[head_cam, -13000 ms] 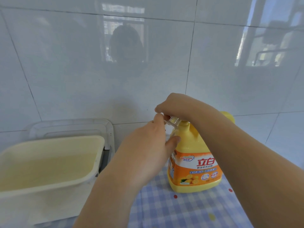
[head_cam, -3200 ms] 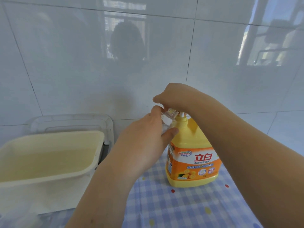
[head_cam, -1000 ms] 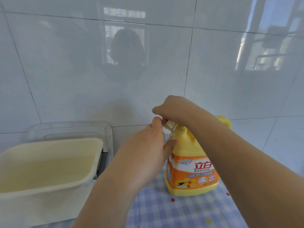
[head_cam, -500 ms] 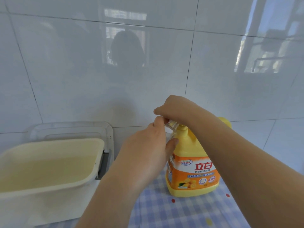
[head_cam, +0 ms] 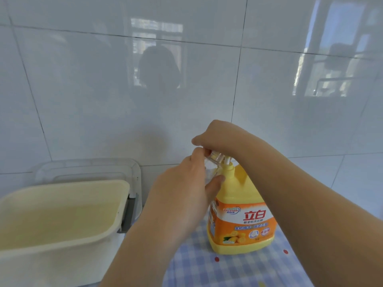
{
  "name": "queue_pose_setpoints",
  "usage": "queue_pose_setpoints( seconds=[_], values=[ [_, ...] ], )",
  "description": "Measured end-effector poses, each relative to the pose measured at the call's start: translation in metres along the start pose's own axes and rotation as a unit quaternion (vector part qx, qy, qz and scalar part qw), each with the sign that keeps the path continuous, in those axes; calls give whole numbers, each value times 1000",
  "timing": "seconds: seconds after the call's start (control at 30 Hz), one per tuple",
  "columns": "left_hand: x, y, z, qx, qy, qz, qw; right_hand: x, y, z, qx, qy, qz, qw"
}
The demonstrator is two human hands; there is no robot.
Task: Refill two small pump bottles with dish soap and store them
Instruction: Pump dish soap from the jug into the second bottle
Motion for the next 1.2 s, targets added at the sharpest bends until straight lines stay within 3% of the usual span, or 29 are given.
queue_pose_setpoints(
  seconds=[0.2, 0.6, 1.2],
  values=[
    [-2, 2, 1, -5, -12, -15, 1000, -1, -2, -6, -43, -9, 12, 999],
    [-8, 6, 1, -70, -30, -4, 997, 5, 16, 3, -24, -4, 10, 1000],
    [-4, 1, -1, -31, -7, 7, 999, 7, 10, 6, 10, 2, 12, 1000]
  ],
)
Point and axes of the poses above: each hand's wrist, its own z-axis towards the middle knuckle, its own y-axis out of the palm, x = y × z, the point moved 1 cm from there along z, towards the middle knuckle, and after that the axes turned 4 degrees about -z, right-handed, at the moved point
